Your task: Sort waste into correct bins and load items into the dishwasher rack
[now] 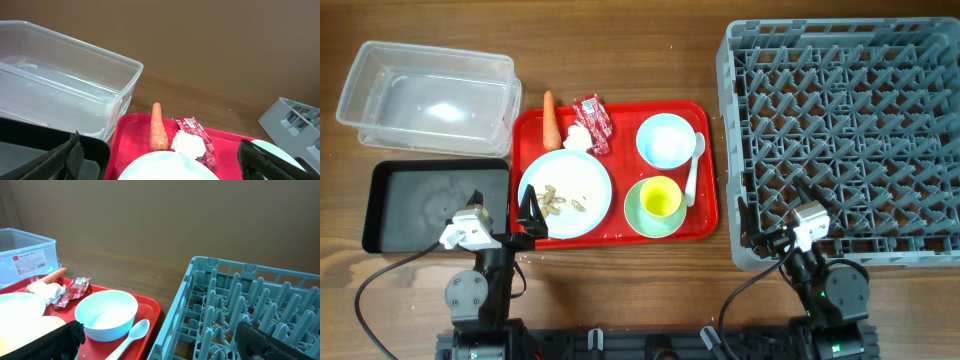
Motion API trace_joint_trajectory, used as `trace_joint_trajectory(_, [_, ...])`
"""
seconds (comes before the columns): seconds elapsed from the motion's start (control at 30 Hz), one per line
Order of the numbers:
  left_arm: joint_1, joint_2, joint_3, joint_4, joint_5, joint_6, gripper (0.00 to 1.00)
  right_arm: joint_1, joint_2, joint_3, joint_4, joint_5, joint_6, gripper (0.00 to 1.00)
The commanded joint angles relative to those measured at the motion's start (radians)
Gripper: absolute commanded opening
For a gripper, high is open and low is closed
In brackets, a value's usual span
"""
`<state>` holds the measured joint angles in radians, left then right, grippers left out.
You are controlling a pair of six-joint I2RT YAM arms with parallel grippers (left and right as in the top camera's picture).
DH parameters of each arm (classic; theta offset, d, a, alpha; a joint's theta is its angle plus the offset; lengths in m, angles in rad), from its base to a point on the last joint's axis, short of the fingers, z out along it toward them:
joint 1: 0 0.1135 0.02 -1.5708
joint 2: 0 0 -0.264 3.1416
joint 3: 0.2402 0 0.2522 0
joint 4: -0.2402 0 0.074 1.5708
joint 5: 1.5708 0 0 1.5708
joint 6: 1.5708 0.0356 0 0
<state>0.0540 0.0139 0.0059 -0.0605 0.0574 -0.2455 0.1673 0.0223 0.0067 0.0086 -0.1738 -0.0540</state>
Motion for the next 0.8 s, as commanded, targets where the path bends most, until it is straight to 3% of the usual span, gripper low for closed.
trace_joint_trajectory(0.0, [0.007,-0.007,0.0,-0.011,0.012,-0.001,1.0,-0.004,-0.002,-0.001,0.003,0.021,0.002,1.0])
trace_joint_trajectory(0.5, [0.007,-0.007,0.0,-0.011,0.012,-0.001,1.0,-0.004,0.0,-0.001,0.003,0.021,0.002,1.0])
trace_joint_trajectory(0.6, [0.007,-0.007,0.0,0.067,0.024,-0.002,1.0,-0.004,0.0,-0.001,0.015,0.02,0.002,1.0])
trace_joint_trajectory(0.7, [0.007,-0.007,0.0,0.083,0.249,-0.002,1.0,-0.004,0.0,-0.001,0.022,-0.041,0.053,1.0])
trace_joint_trajectory(0.77, [0.007,-0.007,0.0,0.085,0.383,-0.003,1.0,-0.004,0.0,-0.001,0.047,-0.066,0.163,1.0])
